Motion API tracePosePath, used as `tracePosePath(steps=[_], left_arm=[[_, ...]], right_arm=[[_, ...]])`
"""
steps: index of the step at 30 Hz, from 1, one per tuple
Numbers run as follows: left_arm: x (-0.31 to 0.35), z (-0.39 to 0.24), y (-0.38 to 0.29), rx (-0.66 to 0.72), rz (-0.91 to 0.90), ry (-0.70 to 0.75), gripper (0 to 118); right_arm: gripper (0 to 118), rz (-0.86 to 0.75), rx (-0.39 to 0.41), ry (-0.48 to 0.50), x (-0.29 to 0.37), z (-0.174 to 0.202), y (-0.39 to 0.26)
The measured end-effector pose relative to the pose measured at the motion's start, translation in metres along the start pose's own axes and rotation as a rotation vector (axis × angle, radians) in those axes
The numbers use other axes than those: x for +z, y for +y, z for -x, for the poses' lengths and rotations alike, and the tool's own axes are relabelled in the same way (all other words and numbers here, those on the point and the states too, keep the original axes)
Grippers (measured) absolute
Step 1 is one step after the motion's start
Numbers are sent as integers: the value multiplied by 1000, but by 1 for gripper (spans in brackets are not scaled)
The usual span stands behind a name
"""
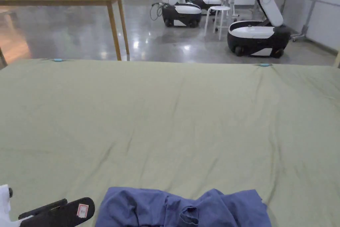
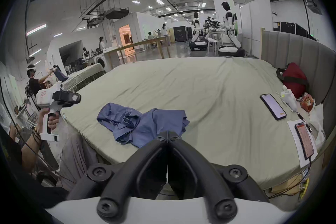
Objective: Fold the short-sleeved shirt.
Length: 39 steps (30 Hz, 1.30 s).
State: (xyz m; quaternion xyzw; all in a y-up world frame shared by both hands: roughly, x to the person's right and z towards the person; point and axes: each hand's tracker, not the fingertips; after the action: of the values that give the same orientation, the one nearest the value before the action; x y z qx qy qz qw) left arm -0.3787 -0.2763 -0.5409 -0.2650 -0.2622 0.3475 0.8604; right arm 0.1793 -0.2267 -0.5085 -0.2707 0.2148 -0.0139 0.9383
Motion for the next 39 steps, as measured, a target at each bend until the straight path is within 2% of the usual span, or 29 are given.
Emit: tracePosePath(steps=[1,2,3,4,5,6,11,13,15,17,20,21,22,23,24,25,26,28,33,39], left_arm=[[-7,9,4,16,33,-24,17],[-15,19,6,35,62,-32,65],[-25,30,9,42,70,-30,106],[-39,37,10,54,104,-27,118],[-42,45,7,105,157,-1,118],[-52,52,17,105,101,-29,118],[-95,110,12,256,172,-27,118],[-111,90,1,256,188,-29,118],[-117,78,-1,239,167,-131,117],[-121,93,1,288,207,-163,117],[-124,73,-5,180,204,-62,113],[-123,70,-6,180,193,-59,112],[-119,69,-7,178,182,-46,101],[-117,68,-7,159,165,-10,67],[-117,77,-4,117,152,72,24],[-116,79,-5,79,152,128,16],[-116,84,-5,78,171,134,16],[-107,92,-6,163,150,62,16],[-73,102,5,176,85,56,16],[10,126,23,188,-52,210,16]], right_arm=[[0,0,2,3,0,2,0],[0,2,4,6,1,3,0],[0,3,6,7,3,4,0],[0,4,9,7,5,5,-1],[0,6,11,5,7,5,-1],[0,8,12,1,10,3,-3],[0,16,3,-40,18,-1,-4],[0,16,3,-49,19,-2,-4],[0,14,0,-57,20,-2,-2],[0,17,-2,-60,19,-3,-1],[0,24,5,-60,17,-4,-1],[0,27,8,-57,17,-3,-1],[0,29,10,-56,17,-2,0],[0,31,11,-55,16,-2,0],[0,32,11,-54,16,-2,0],[0,34,10,-50,15,-2,0],[0,35,10,-49,15,-3,0],[0,35,14,-56,15,-3,0],[0,30,7,-63,17,-5,1],[0,23,3,-59,16,-7,-1]])
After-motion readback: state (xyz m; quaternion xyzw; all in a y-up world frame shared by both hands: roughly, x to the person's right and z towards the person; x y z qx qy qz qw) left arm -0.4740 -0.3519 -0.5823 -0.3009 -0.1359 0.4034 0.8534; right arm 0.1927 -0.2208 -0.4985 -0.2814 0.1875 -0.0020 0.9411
